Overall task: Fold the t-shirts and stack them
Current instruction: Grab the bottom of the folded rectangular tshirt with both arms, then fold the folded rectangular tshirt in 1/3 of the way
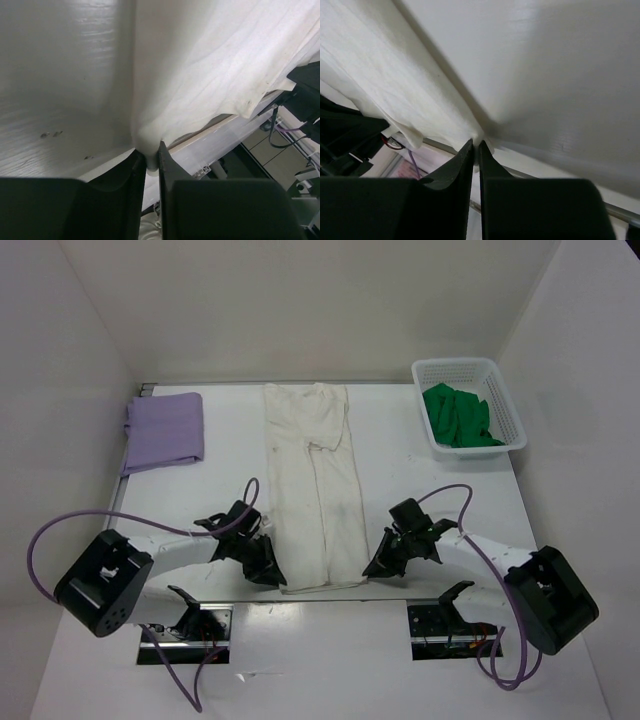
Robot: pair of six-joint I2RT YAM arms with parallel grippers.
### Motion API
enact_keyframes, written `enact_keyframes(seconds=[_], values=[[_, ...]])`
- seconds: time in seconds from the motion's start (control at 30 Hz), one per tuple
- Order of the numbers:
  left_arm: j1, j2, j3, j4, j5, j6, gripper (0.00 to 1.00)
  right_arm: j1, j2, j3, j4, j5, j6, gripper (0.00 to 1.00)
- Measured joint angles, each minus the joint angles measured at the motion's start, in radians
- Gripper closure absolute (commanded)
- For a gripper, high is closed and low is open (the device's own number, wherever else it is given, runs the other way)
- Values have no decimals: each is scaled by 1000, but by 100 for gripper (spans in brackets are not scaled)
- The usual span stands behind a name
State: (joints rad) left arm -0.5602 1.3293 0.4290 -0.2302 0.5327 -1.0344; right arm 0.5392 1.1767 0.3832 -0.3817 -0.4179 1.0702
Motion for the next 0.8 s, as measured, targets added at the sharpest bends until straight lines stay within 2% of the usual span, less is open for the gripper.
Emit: enact_keyframes(seconds=[0.03,0.13,0.23,0.33,0.47,0.63,0.8], values=[[-1,-1,2,-2,-4,0,82,0,2,0,1,-2,-2,94],[-1,-31,3,-29,-15,-5,90,3,2,1,-5,-6,-6,99],[-1,-92,18,-84,-23,-13,95,12,-7,15,-32,-13,-18,99],[7,-144,67,-160,-26,-8,96,17,-2,97,-113,-17,-60,100],[141,-155,174,-247,-6,47,97,-9,75,298,-175,-23,-147,100],[376,-48,335,-266,13,142,98,-122,275,542,-178,-24,-261,100],[426,176,524,-208,1,177,98,-190,550,811,-164,-5,-366,100]])
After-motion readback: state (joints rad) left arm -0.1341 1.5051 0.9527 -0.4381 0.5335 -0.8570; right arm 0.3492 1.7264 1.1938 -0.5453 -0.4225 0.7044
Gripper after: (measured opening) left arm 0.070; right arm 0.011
